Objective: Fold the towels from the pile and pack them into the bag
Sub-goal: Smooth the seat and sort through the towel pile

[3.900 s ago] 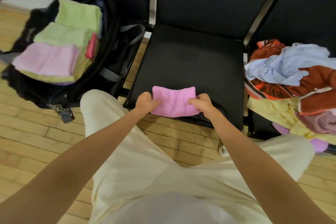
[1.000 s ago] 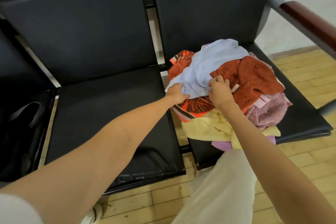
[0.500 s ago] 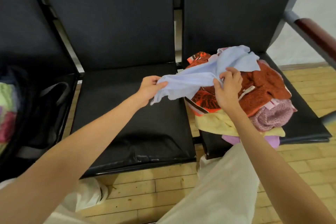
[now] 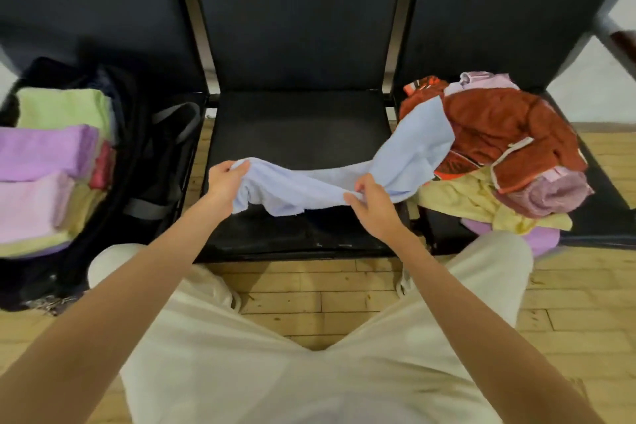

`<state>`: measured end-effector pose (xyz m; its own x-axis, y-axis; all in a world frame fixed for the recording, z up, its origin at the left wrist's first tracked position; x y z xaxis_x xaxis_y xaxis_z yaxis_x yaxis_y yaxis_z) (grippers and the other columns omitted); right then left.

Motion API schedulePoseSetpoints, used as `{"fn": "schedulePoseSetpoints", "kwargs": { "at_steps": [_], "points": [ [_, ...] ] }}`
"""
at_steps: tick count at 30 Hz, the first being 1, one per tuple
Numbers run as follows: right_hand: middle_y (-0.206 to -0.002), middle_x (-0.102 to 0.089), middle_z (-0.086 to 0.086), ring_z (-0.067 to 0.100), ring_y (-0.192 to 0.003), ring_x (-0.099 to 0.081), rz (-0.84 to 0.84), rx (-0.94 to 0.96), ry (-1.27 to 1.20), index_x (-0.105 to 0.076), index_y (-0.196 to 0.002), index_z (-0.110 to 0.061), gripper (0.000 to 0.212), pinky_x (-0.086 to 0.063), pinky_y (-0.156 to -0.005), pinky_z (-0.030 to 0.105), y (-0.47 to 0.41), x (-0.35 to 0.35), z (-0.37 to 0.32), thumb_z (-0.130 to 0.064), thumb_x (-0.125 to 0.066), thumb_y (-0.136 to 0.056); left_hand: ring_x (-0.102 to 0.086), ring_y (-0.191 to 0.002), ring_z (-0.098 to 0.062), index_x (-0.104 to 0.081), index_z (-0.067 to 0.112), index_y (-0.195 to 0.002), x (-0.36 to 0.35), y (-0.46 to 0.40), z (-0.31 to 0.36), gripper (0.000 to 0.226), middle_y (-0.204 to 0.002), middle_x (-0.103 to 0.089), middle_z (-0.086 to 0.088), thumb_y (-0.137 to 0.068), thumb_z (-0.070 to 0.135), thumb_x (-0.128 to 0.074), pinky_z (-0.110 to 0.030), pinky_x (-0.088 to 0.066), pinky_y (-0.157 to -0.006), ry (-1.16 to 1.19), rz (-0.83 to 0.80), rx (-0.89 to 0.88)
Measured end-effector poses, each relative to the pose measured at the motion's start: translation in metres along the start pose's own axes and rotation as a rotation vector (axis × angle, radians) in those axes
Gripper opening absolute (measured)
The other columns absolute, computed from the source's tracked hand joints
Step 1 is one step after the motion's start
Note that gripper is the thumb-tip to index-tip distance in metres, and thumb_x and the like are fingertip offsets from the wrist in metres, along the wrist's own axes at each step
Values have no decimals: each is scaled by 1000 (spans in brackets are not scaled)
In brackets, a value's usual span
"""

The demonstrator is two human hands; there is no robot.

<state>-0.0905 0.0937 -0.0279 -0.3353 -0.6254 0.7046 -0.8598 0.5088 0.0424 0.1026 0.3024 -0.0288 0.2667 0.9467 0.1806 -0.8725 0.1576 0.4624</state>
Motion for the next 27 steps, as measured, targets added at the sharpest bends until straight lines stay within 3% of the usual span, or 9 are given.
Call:
{"fn": "schedulePoseSetpoints", "kwargs": {
  "at_steps": [3, 6, 9, 13, 15, 18, 22, 24, 27],
  "points": [
    [-73, -46, 5, 16, -63, -44, -135, -47, -20, -39, -99, -11, 24, -38, -60, 29, 11, -44, -5, -13, -61, -89, -50, -65, -14, -55, 9, -117, 47, -11, -26, 22, -84, -57, -6, -96, 16, -56, -19, -37, -52, 46, 184, 91],
    [-75, -50, 4, 19, -71, -50, -207, -56, 35, -44, -120, -7, 34, -45, -73, 35, 17, -70, 2, -4, -58, -88, -60, -93, -29, -56, -1, -123, 82, -26, -45, 35, -113, -63, -23, -95, 19, -56, -27, -46, -73, -70, 263, 74],
    [-83, -54, 9, 20, -80, -50, -217, -46, 91, -59, -112, -4, 24, -43, -77, 33, 18, -77, 12, -1, -53, -90, -58, -107, -36, -59, -1, -120, 93, -30, -59, 35, -114, -62, -21, -96, 24, -54, -31, -43, -81, -247, 236, 54],
    [-107, -60, 16, 28, -99, -55, -269, -44, 152, -60, -116, -3, 30, -46, -86, 32, 14, -81, 25, 1, -51, -87, -55, -109, -41, -58, 2, -118, 80, -24, -63, 34, -117, -59, -22, -94, 26, -53, -43, -46, -87, -679, 149, -45],
    [-126, -54, 18, 32, -117, -50, -324, 17, 176, -54, -126, -2, 42, -42, -100, 38, 15, -84, 25, 6, -51, -85, -47, -120, -40, -52, 4, -128, 65, -16, -59, 41, -129, -50, -21, -91, 20, -55, -48, -39, -97, -985, 133, -252],
    [-137, -48, 19, 36, -126, -45, -364, 104, 233, -50, -130, 3, 46, -37, -105, 46, 16, -89, 20, 9, -51, -84, -39, -132, -30, -49, 9, -135, 23, 0, -56, 49, -142, -44, -12, -87, 10, -59, -43, -31, -108, -1183, -74, -662],
    [-136, -49, 14, 33, -122, -48, -386, 91, 342, -46, -133, -3, 45, -42, -99, 47, 9, -96, 22, 0, -50, -89, -48, -127, -29, -60, 9, -126, -23, 11, -74, 42, -136, -53, -12, -85, 6, -64, -41, -38, -106, -1165, -514, -824],
    [-137, -47, 13, 31, -121, -47, -338, 19, 379, -43, -136, -5, 46, -41, -99, 43, 1, -89, 29, -1, -48, -90, -58, -112, -31, -67, 9, -115, -38, 16, -80, 34, -120, -64, -11, -81, 5, -67, -43, -46, -96, -1180, -583, -903],
    [-143, -42, 13, 29, -129, -41, -203, -83, 466, -40, -138, -5, 48, -37, -106, 39, -14, -66, 41, 2, -46, -90, -60, -98, -24, -69, 16, -103, -53, 18, -80, 18, -103, -68, -2, -88, 13, -60, -38, -43, -89, -1322, -595, -967]
  ]
}}
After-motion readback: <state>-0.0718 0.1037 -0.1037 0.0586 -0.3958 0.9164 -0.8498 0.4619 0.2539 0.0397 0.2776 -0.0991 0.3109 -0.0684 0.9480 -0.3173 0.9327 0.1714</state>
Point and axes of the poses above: each hand's wrist, its own y-axis away from the middle knuckle, its own x-axis out of the back of the hand, z = x × y, the point moved 6 cm from there along -y, towards the middle knuckle
